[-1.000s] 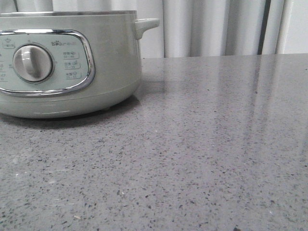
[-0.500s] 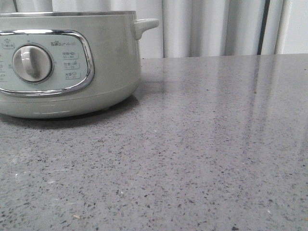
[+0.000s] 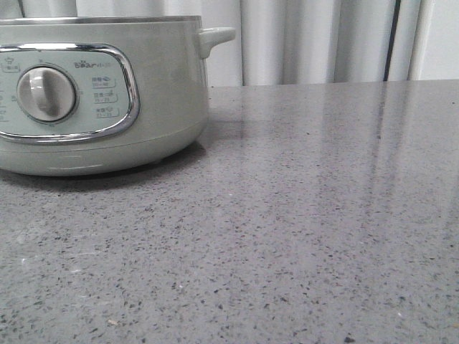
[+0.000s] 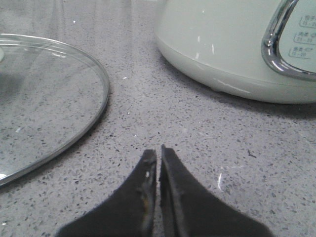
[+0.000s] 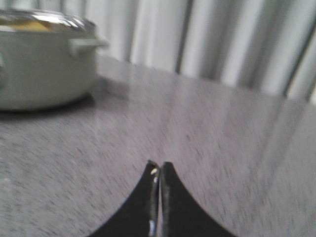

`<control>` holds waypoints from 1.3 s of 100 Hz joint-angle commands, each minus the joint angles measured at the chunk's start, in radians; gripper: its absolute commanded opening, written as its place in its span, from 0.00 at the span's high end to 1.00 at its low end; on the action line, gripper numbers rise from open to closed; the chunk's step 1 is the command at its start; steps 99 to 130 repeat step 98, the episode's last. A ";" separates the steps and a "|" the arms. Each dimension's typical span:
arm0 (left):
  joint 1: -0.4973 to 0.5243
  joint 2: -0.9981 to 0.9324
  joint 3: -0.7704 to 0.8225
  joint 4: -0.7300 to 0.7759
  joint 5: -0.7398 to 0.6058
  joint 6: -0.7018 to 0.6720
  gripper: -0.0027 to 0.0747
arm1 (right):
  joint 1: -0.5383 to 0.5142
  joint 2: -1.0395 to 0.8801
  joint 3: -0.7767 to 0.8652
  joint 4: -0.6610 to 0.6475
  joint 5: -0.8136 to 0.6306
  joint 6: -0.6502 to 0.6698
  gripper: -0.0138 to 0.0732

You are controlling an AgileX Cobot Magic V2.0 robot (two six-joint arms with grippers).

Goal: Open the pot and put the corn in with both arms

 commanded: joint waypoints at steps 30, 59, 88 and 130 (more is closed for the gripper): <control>-0.008 -0.029 0.027 -0.010 -0.031 -0.009 0.99 | -0.204 -0.021 0.155 0.029 -0.043 0.000 0.91; -0.008 -0.029 0.027 -0.010 -0.031 -0.009 0.99 | -0.204 -0.021 0.153 0.027 0.020 0.000 0.91; -0.008 -0.029 0.027 -0.010 -0.031 -0.009 0.99 | -0.204 -0.021 0.153 0.027 0.017 0.000 0.91; -0.008 -0.029 0.027 -0.010 -0.031 -0.009 0.99 | -0.204 -0.021 0.153 0.027 0.017 0.000 0.91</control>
